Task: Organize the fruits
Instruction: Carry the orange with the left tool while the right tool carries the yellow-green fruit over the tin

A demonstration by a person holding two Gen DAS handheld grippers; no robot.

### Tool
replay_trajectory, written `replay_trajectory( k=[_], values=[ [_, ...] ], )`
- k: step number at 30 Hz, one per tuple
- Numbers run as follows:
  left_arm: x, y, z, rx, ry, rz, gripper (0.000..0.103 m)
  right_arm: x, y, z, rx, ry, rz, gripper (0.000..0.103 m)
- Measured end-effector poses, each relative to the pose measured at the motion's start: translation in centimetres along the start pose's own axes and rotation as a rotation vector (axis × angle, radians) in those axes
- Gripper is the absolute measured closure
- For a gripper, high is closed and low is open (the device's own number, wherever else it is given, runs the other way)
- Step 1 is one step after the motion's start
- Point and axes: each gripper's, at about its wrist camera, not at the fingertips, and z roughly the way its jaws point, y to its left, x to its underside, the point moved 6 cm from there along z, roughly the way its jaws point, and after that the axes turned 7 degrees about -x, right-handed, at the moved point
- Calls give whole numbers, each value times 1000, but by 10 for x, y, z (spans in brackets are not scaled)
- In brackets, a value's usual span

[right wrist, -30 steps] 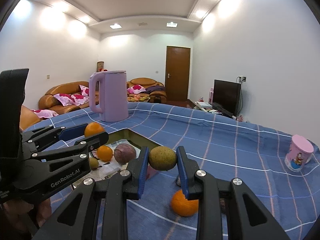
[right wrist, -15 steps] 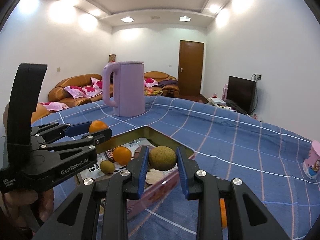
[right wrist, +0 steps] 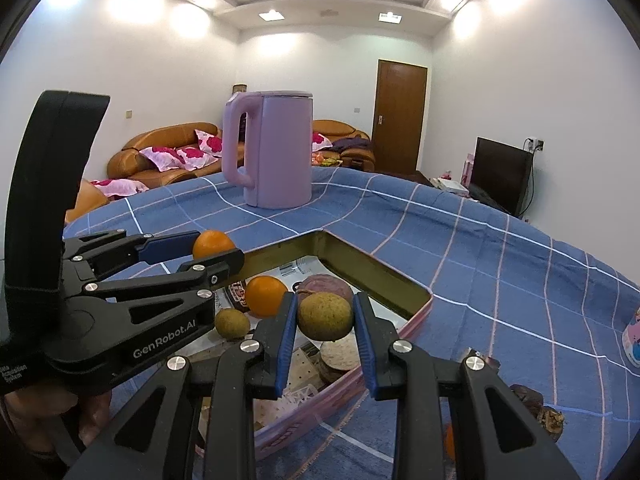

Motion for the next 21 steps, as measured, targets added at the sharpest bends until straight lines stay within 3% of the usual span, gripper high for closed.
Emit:
replay_trajectory(
  k=[21],
  values=[
    [2, -4, 12, 19, 54, 18, 60, 6, 0, 19, -31, 95, 14, 73]
  ],
)
